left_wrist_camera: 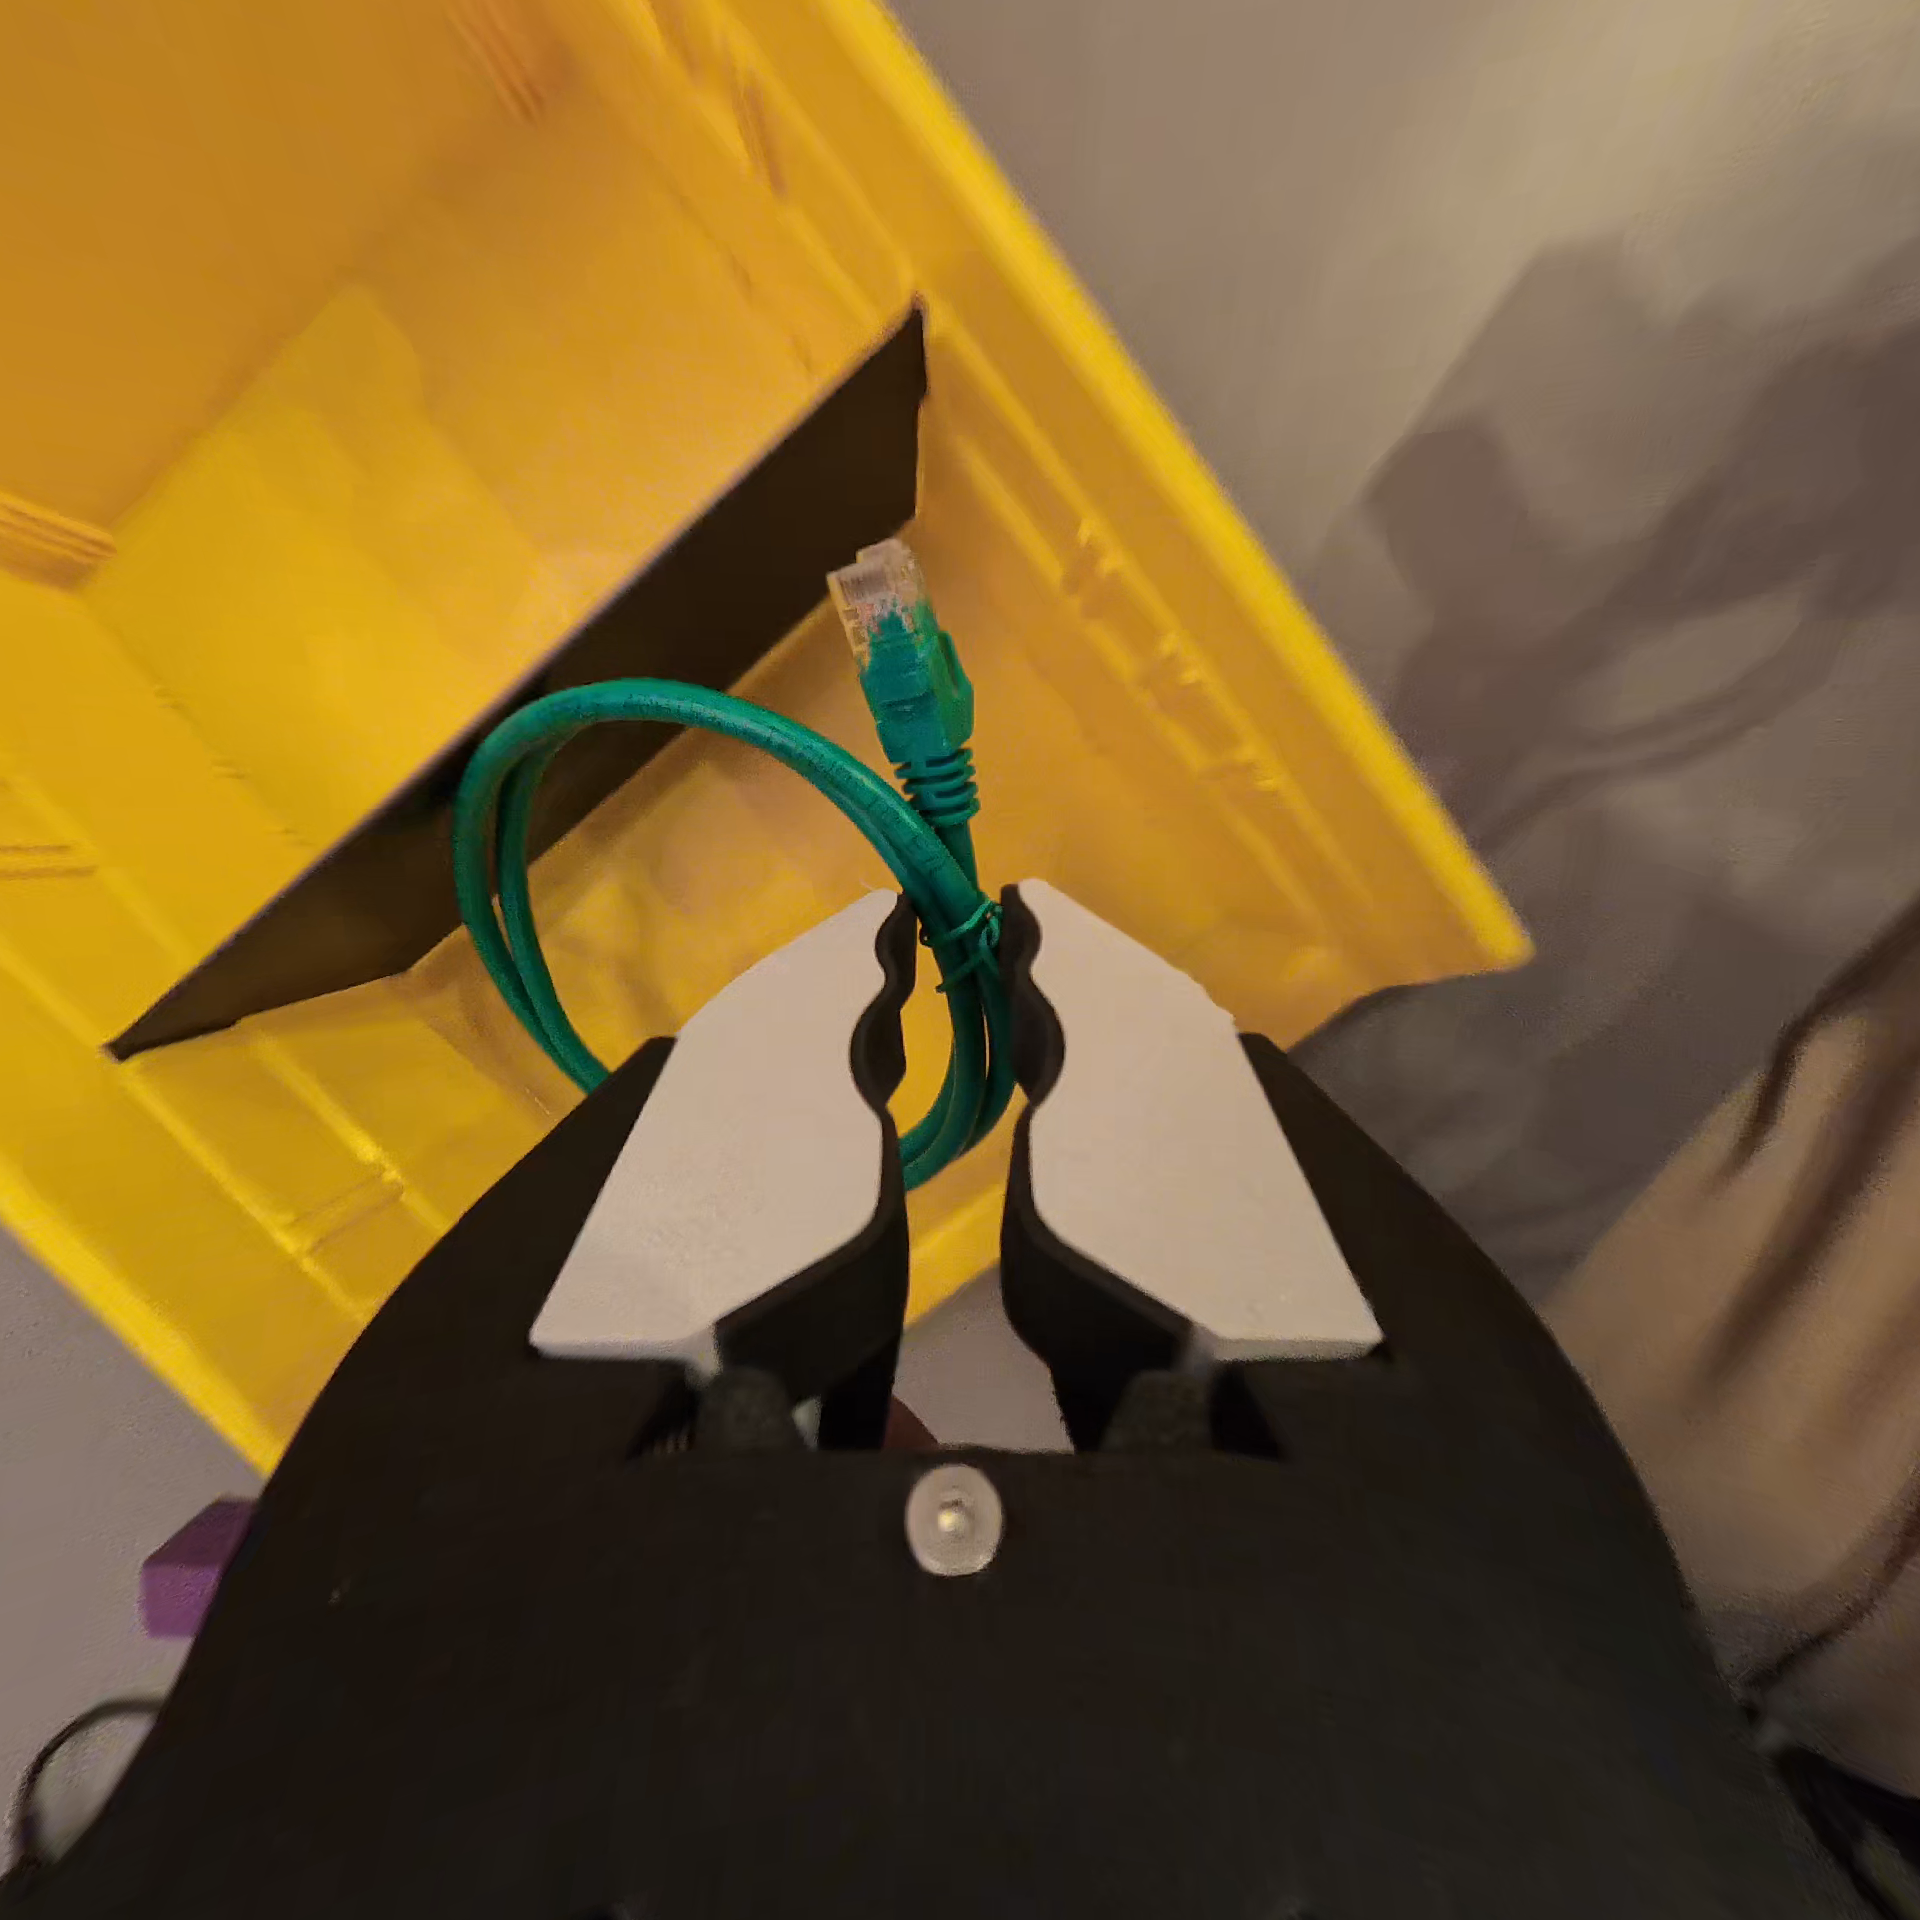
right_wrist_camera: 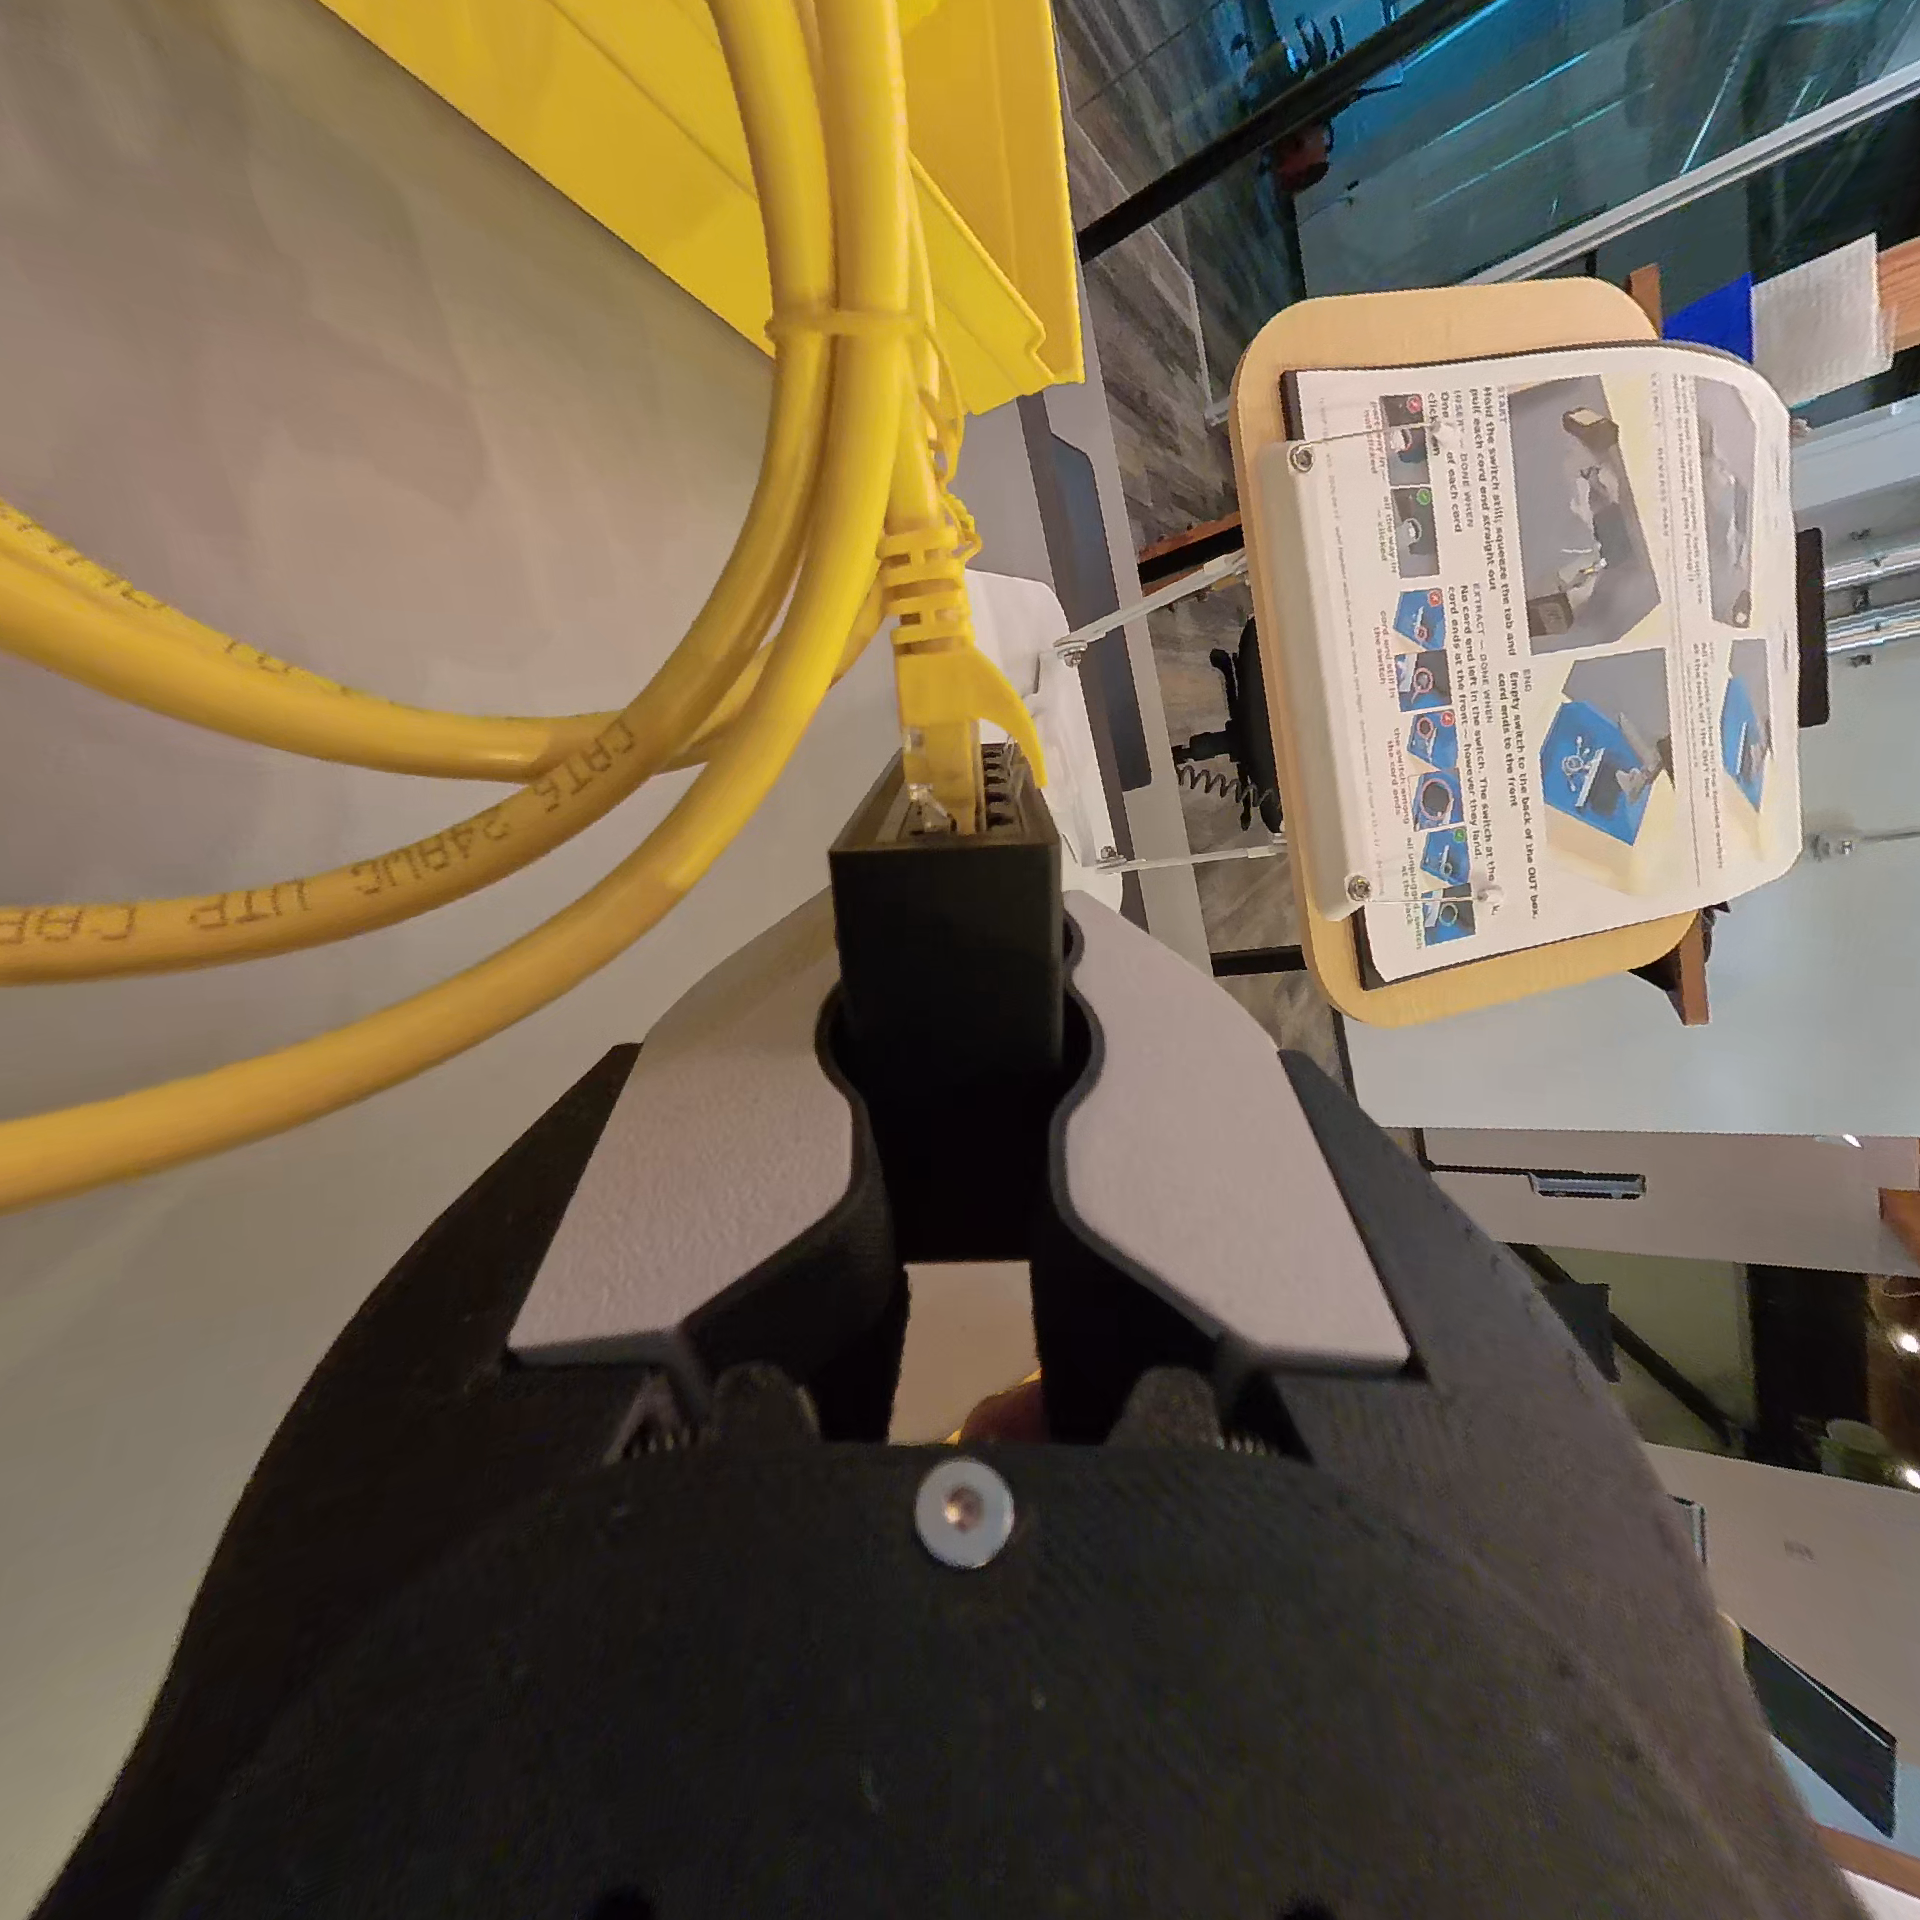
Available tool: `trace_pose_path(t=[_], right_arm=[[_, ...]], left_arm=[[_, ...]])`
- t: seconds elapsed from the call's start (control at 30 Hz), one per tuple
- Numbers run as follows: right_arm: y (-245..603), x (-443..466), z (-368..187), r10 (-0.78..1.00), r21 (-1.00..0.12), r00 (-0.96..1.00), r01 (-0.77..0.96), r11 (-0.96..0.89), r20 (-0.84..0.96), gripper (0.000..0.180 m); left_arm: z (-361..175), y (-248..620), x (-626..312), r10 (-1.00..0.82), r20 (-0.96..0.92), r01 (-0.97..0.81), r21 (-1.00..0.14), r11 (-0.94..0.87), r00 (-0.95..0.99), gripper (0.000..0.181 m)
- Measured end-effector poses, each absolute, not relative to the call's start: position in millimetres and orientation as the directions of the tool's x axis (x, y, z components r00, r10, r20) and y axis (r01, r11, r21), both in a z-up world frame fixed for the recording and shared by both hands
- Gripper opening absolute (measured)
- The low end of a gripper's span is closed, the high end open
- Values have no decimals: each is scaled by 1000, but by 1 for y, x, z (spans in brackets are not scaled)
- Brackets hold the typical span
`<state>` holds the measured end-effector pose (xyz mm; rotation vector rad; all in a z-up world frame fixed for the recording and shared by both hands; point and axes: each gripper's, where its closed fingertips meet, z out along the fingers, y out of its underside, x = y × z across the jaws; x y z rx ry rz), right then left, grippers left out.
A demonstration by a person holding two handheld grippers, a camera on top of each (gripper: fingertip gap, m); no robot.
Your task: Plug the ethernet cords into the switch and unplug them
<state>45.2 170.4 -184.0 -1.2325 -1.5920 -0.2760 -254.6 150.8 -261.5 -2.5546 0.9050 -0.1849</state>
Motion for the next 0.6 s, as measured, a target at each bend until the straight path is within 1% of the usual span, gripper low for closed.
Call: trace_pose_path(t=[0.07, 0.13, 0.2, 0.27, 0.4, 0.5, 0.6], right_arm=[[170, 45, -183, 568, -400, 93, 802, 444, 818, 30], [170, 46, -182, 568, -405, 98, 799, 444, 817, 30], [170, 47, -181, 570, -410, 103, 797, 443, 815, 30], [170, 48, -179, 572, -416, 108, 795, 442, 813, 30], [168, 49, -173, 574, -432, 121, 784, 445, 810, 30], [163, 51, -167, 571, -439, 122, 773, 459, 812, 30], [159, 54, -162, 571, -446, 126, 765, 465, 811, 30]], left_arm=[[-221, 154, -246, -622, 49, -477, -595, -647, 782, 15], [-170, 155, -233, -644, 135, -330, -769, -547, 753, 14], [-120, 153, -220, -675, 219, -153, -882, -446, 705, 14], [-78, 146, -198, -742, 226, -22, -951, -309, 632, 14], [-49, 145, -136, -807, 285, 152, -959, -241, 517, 14], [-55, 160, -87, -817, 343, 231, -937, -263, 464, 14], [-87, 179, -44, -820, 420, 277, -902, -330, 389, 14]])
